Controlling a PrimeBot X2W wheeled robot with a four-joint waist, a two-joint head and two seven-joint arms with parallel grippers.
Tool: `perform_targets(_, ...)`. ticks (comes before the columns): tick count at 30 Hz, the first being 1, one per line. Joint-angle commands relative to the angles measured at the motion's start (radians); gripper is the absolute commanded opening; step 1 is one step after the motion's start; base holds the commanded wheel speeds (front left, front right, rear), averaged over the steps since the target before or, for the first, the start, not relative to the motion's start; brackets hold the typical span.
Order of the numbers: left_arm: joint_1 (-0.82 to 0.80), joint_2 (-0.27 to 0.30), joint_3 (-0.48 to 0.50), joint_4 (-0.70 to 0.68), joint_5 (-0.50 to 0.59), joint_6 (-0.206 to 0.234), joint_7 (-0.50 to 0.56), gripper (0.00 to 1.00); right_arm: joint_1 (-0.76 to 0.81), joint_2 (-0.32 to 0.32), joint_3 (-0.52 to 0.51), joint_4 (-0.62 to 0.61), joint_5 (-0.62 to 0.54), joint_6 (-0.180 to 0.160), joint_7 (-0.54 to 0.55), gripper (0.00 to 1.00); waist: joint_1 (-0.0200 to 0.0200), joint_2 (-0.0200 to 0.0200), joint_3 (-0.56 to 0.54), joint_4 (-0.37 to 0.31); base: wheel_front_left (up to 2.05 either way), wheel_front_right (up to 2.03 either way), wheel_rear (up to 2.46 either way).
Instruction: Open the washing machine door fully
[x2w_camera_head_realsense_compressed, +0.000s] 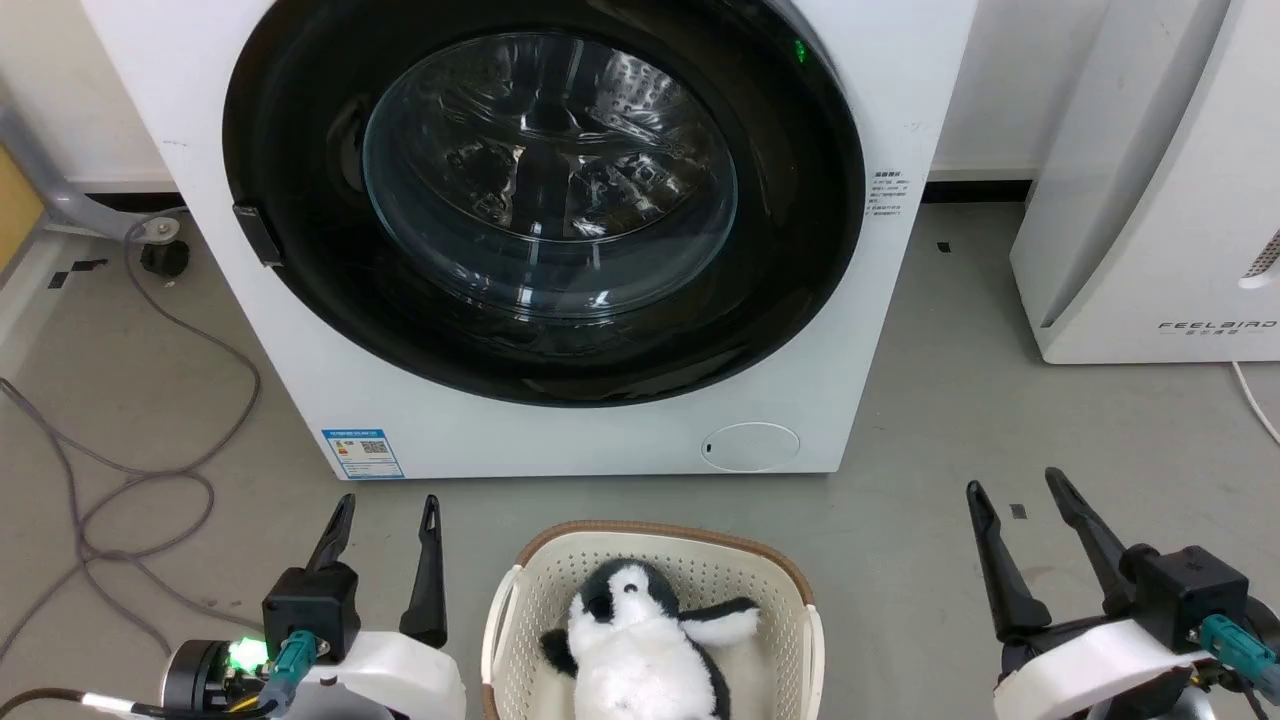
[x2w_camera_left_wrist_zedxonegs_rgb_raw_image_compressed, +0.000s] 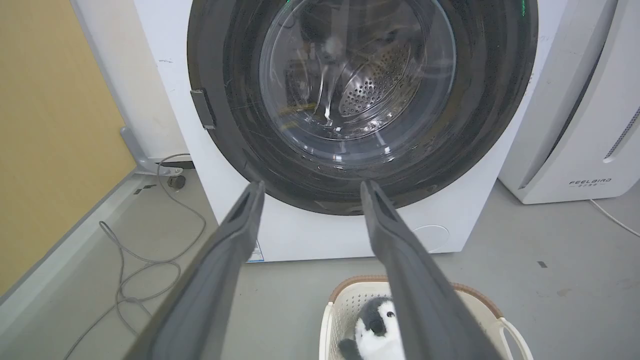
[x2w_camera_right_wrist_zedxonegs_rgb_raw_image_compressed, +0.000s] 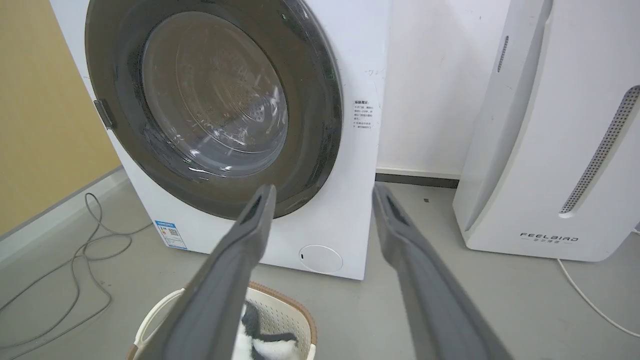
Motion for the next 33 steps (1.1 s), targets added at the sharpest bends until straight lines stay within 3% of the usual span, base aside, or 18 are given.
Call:
perform_targets(1, -0.013, 0.000, -0.005, 0.003, -0.006, 0.009, -0.011, 1.00, -0.007, 0.000, -0.004, -0.010, 0.015, 0.000, -0.012, 1.00, 0.0000, 0.0000, 0.001, 0.000, 0.00, 0.00, 0.00)
perform_targets(7, -0.017, 0.000, -0.012, 0.005, -0.008, 0.018, -0.024, 1.00, -0.013, 0.000, -0.009, -0.018, 0.043, 0.000, -0.024, 1.00, 0.0000, 0.0000, 0.004, 0.001, 0.00, 0.00, 0.00)
perform_targets(8, -0.018, 0.000, -0.013, 0.005, -0.009, 0.019, -0.026, 1.00, -0.014, 0.000, -0.010, -0.018, 0.052, 0.000, -0.026, 0.16, 0.0000, 0.0000, 0.004, 0.001, 0.00, 0.00, 0.00)
perform_targets(9, -0.018, 0.000, -0.014, 0.005, -0.009, 0.021, -0.028, 1.00, -0.016, 0.000, -0.012, -0.018, 0.065, 0.000, -0.028, 0.00, 0.0000, 0.0000, 0.005, 0.001, 0.00, 0.00, 0.00)
perform_targets(27, -0.038, 0.000, -0.030, 0.005, -0.012, 0.046, -0.068, 1.00, -0.059, 0.000, -0.007, 0.048, 0.658, 0.000, -0.066, 0.00, 0.0000, 0.0000, 0.030, 0.004, 0.00, 0.00, 0.00)
perform_targets(33, -0.045, 0.000, -0.034, 0.006, -0.013, 0.053, -0.080, 1.00, -0.081, 0.000, -0.029, 0.079, 0.849, 0.000, -0.018, 0.00, 0.0000, 0.0000, 0.039, 0.006, 0.00, 0.00, 0.00)
